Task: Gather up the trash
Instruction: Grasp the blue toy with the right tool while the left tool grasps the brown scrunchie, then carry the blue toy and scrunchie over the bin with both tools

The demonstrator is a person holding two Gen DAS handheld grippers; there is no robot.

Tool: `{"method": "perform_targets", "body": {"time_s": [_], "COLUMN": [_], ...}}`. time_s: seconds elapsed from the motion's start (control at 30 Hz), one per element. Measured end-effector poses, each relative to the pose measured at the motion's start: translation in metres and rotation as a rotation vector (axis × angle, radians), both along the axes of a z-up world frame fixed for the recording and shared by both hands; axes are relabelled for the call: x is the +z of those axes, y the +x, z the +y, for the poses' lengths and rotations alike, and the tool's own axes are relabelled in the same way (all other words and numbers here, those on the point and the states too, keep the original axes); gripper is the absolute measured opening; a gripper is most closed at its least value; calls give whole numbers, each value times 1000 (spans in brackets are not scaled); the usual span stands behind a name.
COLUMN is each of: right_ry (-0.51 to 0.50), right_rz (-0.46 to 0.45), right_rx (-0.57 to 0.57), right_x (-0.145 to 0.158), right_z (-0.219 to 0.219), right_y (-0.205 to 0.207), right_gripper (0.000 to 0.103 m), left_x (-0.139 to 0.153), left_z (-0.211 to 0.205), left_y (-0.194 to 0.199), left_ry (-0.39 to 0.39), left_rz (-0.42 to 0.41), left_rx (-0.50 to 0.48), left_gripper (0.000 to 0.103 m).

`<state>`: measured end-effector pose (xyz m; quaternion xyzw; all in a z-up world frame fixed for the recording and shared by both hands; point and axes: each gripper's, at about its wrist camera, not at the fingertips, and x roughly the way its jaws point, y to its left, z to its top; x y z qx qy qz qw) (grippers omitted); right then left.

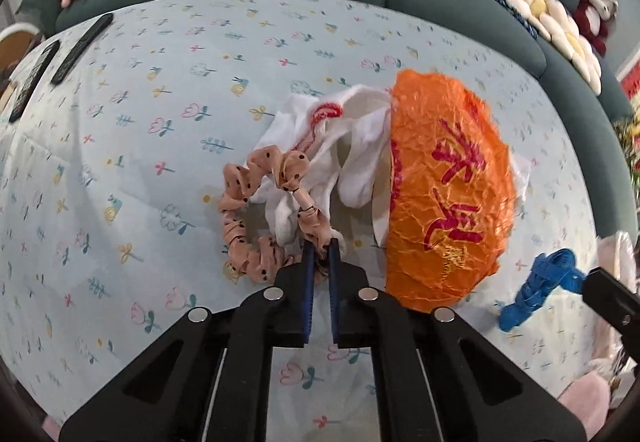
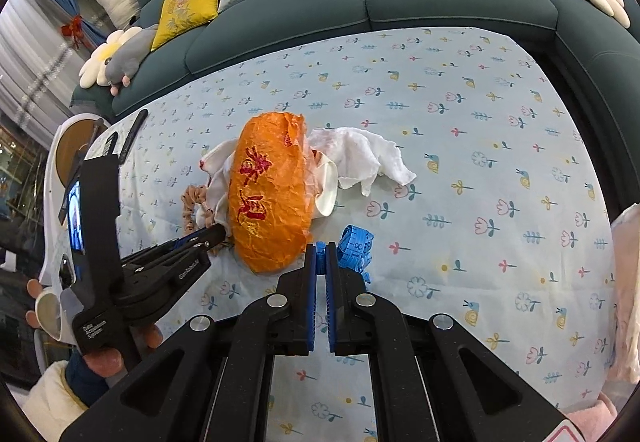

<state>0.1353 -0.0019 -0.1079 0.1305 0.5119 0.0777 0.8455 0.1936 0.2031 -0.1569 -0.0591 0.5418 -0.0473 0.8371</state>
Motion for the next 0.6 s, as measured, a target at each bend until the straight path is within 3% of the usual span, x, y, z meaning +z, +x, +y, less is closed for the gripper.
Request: {"method": "perform_targets", "body": {"time_s": [0.3,0.6], "right_ry": [33,53], "right_rz": [-79,-186], "right_rx": [-6,-46], "right_x": [44,96], "right_z": [-12,-47], "right_y": [-17,-50], "right_gripper": [4,4], "left_x": [65,128], "left_z": [-6,-52], "left_y": [-34,-65], "left_ry": [-121,-188], "left_rz": [-81,-160], "left_rx": [40,-46], "left_gripper": [5,3]}}
